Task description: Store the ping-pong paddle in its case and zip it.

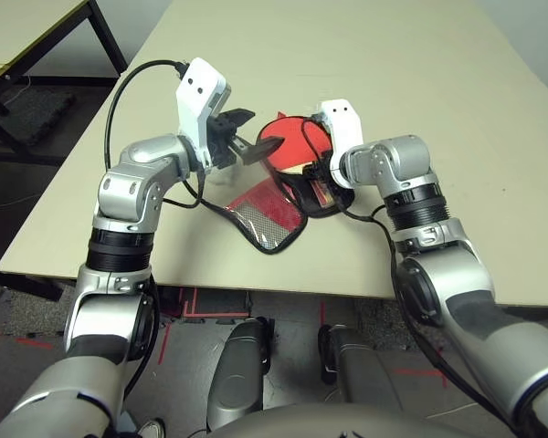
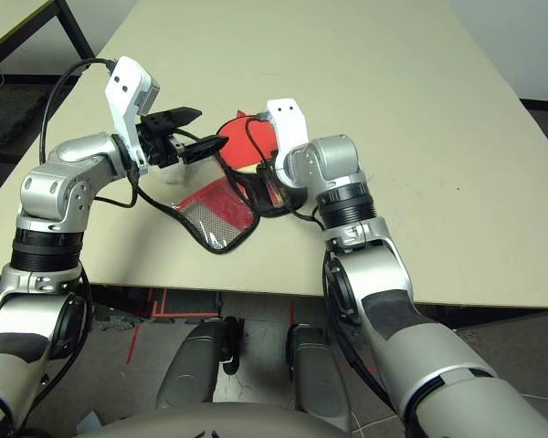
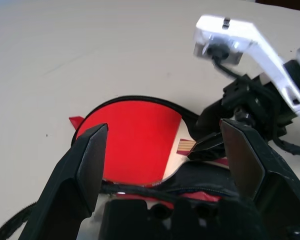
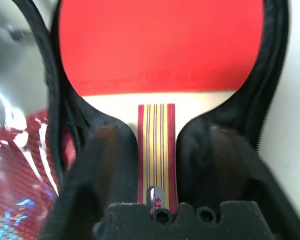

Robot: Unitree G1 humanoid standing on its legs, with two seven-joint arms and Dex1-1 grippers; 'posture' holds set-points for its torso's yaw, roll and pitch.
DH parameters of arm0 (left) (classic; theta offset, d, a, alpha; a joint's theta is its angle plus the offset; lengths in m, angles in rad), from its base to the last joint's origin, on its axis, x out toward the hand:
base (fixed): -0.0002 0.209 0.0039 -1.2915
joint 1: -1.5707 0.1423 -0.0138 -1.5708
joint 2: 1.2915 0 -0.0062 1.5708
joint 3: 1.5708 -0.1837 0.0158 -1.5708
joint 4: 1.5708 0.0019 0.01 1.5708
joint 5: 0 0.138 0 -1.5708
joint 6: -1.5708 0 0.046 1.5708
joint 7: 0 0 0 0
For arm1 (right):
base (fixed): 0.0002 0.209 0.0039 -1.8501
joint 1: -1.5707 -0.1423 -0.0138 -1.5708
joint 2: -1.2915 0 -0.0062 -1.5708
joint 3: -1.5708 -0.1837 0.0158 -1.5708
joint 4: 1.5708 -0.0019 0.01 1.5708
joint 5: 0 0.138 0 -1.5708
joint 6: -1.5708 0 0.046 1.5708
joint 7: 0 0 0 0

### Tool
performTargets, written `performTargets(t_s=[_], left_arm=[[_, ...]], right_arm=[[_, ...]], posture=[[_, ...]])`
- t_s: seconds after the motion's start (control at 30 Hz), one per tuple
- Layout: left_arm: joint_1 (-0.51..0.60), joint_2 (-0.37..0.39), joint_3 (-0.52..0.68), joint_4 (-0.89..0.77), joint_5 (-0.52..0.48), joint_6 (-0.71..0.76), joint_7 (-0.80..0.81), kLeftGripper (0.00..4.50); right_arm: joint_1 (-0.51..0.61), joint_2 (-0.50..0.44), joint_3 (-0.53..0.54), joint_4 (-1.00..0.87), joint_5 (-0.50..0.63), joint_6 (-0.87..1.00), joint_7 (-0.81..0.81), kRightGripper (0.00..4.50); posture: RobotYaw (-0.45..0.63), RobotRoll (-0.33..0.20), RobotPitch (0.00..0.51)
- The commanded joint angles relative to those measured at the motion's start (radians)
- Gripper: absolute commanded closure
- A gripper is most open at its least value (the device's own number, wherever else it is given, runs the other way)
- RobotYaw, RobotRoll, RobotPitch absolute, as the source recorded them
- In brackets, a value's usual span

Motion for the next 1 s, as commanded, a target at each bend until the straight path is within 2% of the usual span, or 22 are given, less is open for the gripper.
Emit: performTargets(t_s=[0.03,0.13,0.2,0.33,0.43,0.53,0.67,0.77,0.9,1.0], left_arm=[[-0.029,0.014,0.008,0.036,-0.001,-0.032,-0.008,0.00],[-0.077,0.045,0.036,0.108,0.014,-0.081,-0.003,0.00],[-0.107,0.081,0.051,0.167,0.026,-0.119,-0.008,0.00],[-0.152,0.171,0.077,0.288,0.043,-0.185,-0.031,0.00],[-0.160,0.254,0.095,0.370,0.056,-0.218,-0.069,0.00],[-0.139,0.341,0.104,0.431,0.071,-0.236,-0.115,0.00],[-0.093,0.451,0.119,0.542,0.099,-0.272,-0.152,0.00],[-0.027,0.505,0.126,0.587,0.109,-0.290,-0.178,0.00],[0.082,0.532,0.125,0.609,0.119,-0.316,-0.195,0.00],[0.181,0.517,0.120,0.577,0.116,-0.304,-0.203,0.00]], right_arm=[[-0.022,-0.009,-0.044,-0.119,0.041,0.094,0.010,0.07],[-0.030,-0.052,-0.087,-0.226,0.106,0.147,0.071,0.07],[-0.009,-0.095,-0.110,-0.283,0.141,0.080,0.124,0.07],[0.054,-0.266,-0.049,-0.344,0.199,-0.060,0.325,0.07],[0.125,-0.386,0.012,-0.357,0.206,-0.302,0.549,0.07],[0.170,-0.460,0.052,-0.333,0.202,-0.440,0.691,0.07],[0.178,-0.482,0.071,-0.292,0.194,-0.527,0.764,0.07],[0.176,-0.482,0.078,-0.282,0.191,-0.545,0.783,0.07],[0.174,-0.485,0.090,-0.277,0.189,-0.551,0.798,0.07],[0.166,-0.487,0.101,-0.270,0.186,-0.558,0.809,0.07]], posture=[[0.19,0.000,0.143],[0.18,0.000,0.141],[0.18,0.000,0.141],[0.17,0.000,0.145],[0.16,0.000,0.151],[0.16,0.000,0.156],[0.16,0.000,0.157],[0.17,0.000,0.159],[0.17,0.000,0.161],[0.17,0.000,0.160]])
